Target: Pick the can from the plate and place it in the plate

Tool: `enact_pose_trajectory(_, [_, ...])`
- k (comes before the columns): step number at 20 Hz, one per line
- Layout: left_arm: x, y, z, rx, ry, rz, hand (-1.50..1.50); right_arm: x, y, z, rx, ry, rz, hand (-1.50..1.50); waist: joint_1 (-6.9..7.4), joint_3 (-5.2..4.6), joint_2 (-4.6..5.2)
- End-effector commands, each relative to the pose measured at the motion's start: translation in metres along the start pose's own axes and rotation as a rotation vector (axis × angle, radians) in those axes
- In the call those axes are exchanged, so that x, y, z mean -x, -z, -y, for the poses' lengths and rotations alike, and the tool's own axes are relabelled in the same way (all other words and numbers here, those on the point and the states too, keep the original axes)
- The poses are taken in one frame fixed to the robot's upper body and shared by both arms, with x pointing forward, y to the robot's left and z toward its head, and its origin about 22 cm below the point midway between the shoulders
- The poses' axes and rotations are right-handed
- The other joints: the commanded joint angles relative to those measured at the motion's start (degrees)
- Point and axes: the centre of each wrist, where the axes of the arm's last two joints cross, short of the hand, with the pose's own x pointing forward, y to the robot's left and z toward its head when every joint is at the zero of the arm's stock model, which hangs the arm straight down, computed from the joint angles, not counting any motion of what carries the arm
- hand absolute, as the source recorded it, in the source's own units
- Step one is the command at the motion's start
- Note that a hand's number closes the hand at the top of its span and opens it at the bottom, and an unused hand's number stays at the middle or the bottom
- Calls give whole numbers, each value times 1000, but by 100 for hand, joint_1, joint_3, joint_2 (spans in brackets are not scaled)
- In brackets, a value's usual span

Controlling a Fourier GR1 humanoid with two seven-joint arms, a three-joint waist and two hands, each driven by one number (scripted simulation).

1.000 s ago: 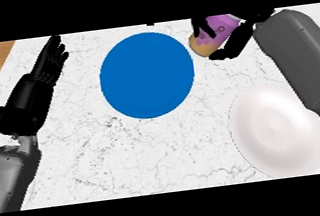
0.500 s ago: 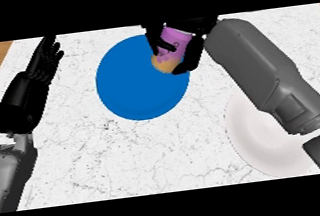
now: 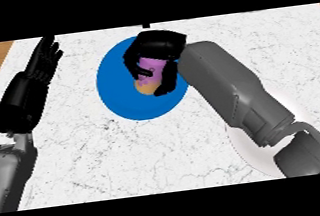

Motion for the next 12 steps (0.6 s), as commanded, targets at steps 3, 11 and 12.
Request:
enact_pose_trajectory(3, [-5,12,5,42,-15,7,0,12,-9,-31,-27,102,-109,150,214,-4,38])
enact_pose_trajectory(11, [-1,11,15,62,-6,17,0,16,-16,-51,-57,240,-84,-150,413,1,54])
enact_pose_trajectory(12, [-8,14,16,46,-16,21,0,18,-18,-50,-16,279,-65,-150,343,7,54])
